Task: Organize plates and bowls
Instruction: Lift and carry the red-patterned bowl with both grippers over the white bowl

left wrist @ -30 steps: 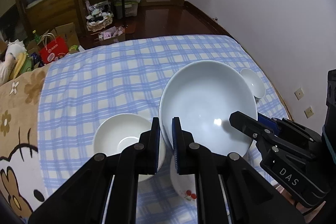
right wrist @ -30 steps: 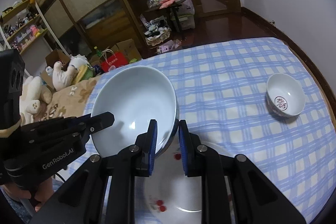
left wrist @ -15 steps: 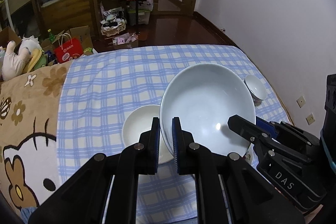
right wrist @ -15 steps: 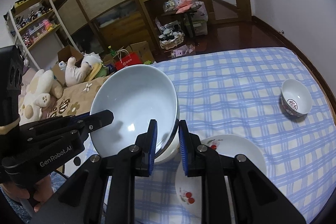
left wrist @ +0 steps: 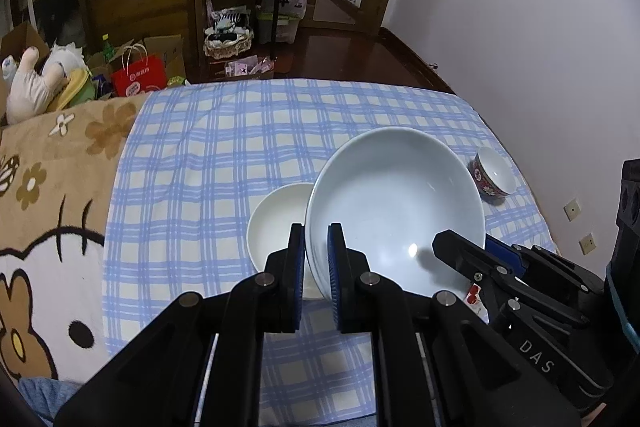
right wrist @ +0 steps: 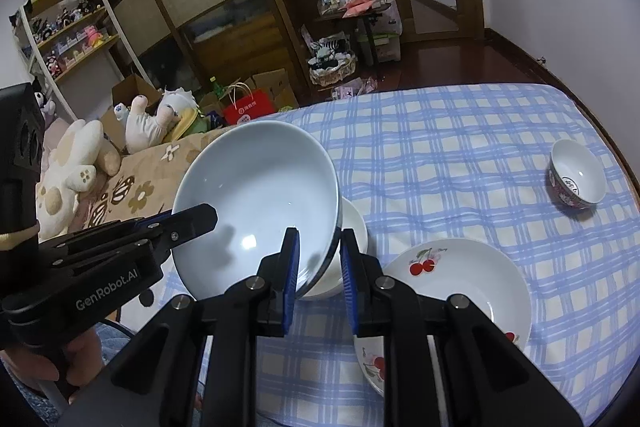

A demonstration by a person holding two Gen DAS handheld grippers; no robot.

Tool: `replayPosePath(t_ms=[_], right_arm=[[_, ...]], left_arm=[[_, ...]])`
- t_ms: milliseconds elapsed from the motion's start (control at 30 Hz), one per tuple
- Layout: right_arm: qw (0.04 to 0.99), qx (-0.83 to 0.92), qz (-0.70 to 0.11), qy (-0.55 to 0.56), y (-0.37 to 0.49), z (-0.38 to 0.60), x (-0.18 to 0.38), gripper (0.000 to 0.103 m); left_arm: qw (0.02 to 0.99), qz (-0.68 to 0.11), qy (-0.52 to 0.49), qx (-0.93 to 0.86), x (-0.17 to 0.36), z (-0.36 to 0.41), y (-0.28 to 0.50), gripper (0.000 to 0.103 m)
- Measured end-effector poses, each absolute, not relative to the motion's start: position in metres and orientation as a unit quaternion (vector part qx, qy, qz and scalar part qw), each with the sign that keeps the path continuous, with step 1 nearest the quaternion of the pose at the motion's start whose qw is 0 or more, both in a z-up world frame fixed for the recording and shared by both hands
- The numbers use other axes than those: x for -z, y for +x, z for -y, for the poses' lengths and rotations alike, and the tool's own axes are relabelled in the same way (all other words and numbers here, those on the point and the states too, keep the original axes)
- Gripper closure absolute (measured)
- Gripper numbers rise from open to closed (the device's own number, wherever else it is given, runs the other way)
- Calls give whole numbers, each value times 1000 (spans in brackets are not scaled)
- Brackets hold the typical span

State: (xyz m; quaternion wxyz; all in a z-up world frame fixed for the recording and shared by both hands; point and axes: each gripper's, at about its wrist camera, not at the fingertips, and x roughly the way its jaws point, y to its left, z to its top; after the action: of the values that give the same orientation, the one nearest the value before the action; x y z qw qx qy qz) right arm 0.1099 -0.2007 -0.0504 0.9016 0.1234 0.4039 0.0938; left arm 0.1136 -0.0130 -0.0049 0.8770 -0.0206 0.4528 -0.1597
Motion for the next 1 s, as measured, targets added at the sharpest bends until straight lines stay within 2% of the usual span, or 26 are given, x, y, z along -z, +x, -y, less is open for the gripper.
replayPosePath(t_ms=[400,567,1000], right_arm=[[898,-103,-408,134,125,199,72,82],[910,-108,-388,100,125,196,80,80],[894,-107,-421,107,150,191,114,80]], left_arm=[[877,-455,-26,154,28,12,126,92],[881,-452,-17,143,43,16,130,91],[861,-488,-35,139,76,9,155,91]])
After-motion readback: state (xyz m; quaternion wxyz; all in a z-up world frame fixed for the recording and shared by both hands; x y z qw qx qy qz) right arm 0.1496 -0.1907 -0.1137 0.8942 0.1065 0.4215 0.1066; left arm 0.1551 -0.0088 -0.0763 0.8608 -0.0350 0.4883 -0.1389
